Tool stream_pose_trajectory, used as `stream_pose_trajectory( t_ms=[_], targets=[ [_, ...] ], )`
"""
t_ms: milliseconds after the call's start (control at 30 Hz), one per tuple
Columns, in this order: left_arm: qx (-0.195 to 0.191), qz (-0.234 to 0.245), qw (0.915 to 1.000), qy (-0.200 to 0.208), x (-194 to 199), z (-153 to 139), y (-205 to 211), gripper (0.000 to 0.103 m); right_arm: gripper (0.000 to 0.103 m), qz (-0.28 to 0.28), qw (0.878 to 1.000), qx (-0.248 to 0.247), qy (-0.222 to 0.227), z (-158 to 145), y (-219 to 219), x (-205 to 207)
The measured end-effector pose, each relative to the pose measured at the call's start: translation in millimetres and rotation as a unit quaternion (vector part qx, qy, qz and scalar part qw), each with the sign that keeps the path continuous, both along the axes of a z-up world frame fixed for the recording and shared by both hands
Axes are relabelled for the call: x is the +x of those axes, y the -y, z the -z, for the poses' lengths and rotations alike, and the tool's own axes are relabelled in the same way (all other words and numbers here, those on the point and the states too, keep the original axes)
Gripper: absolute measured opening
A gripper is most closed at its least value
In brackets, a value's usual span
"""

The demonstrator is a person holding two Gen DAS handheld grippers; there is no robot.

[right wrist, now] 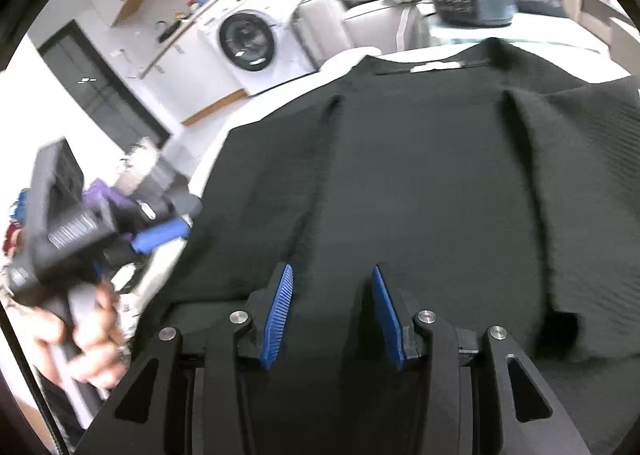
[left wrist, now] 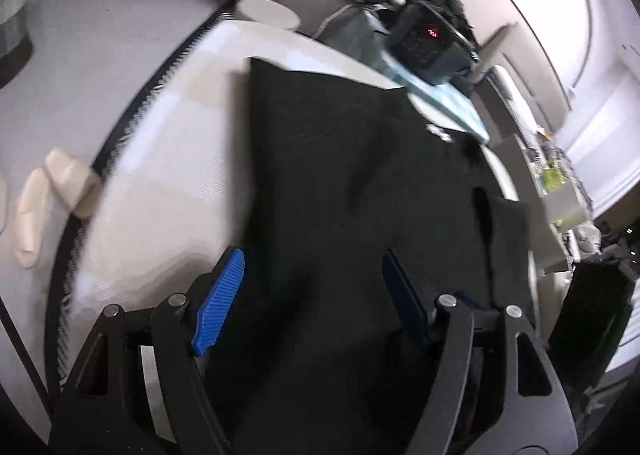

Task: Fold small clothes

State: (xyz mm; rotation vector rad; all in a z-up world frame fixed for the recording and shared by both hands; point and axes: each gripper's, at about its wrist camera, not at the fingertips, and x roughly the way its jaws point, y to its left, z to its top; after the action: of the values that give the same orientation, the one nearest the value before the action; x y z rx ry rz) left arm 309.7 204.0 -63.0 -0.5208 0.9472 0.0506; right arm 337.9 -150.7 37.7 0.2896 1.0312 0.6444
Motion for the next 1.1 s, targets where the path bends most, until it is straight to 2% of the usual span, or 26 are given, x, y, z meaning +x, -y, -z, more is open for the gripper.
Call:
stream_pose_trajectory(
  t_ms=[67,100,167,267,300,333,400,500,533,600,733,800,900,1000,1033,1100],
  targets=[
    [0.001,-0.014,0.9999,-0.004,-8.5,10.6,-15.7,0.068,0.042,-0.013,0.999,0.025,-0.015,4.5,-8.9,3.0],
    [-0.003,-0.016,0.9998,-0.007,-8.2,15.9,-19.1,0.06,0.04,-0.014,0.999,0.03,-0.022,7.8,-13.2,5.6],
    [0.001,-0.016,0.9999,0.003,-12.5,22.3,-24.1,0.053,0.031,-0.008,0.999,0.022,-0.032,13.5,-20.4,8.9],
    [-0.022,-0.009,0.9997,0.001,-15.2,26.1,-30.5,0.042,0.018,-0.01,0.999,0.019,-0.028,12.3,-26.3,9.1],
    [-0.022,-0.008,0.9997,0.004,-14.1,26.6,-29.4,0.042,0.011,-0.013,0.999,0.024,-0.026,10.3,-27.4,7.1],
    [-0.016,-0.005,0.9998,0.006,-15.7,27.0,-25.8,0.041,0.009,-0.015,0.999,0.032,-0.019,6.6,-27.4,4.5],
    [0.0,-0.003,1.0,0.003,-16.1,26.3,-22.2,0.031,0.009,-0.021,0.999,0.029,-0.01,1.8,-28.8,1.2],
    [0.027,-0.003,0.9996,-0.002,-12.5,27.3,-19.6,0.015,0.009,-0.022,0.999,-0.029,-0.017,8.0,-35.0,7.6],
    [0.027,-0.003,0.9996,-0.001,-12.7,27.4,-21.0,0.014,0.01,-0.022,0.999,-0.039,-0.015,8.1,-31.3,7.1],
    [0.017,-0.012,0.9998,0.0,-14.3,28.4,-30.2,0.013,0.018,-0.017,0.999,-0.038,-0.009,3.8,-18.6,2.1],
    [0.017,-0.023,0.9996,-0.003,-16.0,26.9,-38.8,0.013,0.02,0.026,0.996,-0.069,0.049,-19.9,32.1,-13.7],
    [0.018,-0.026,0.9995,-0.007,-17.1,25.4,-37.8,0.013,0.02,0.06,0.992,-0.091,0.062,-25.5,63.3,-19.8],
    [0.018,-0.035,0.9992,-0.009,-20.9,21.7,-34.7,0.014,0.02,0.114,0.985,-0.109,0.065,-29.6,114.0,-27.7],
    [0.031,-0.037,0.9988,0.009,-28.9,11.6,-26.2,0.015,0.02,0.139,0.981,-0.115,0.065,-29.3,140.1,-29.4],
    [0.036,-0.037,0.9986,0.014,-31.6,8.1,-23.5,0.017,0.02,0.141,0.981,-0.123,0.056,-24.2,146.0,-26.0],
    [0.043,-0.036,0.9981,0.028,-38.9,-0.3,-17.3,0.031,0.02,0.137,0.981,-0.127,0.048,-14.7,148.4,-21.6]
  ],
)
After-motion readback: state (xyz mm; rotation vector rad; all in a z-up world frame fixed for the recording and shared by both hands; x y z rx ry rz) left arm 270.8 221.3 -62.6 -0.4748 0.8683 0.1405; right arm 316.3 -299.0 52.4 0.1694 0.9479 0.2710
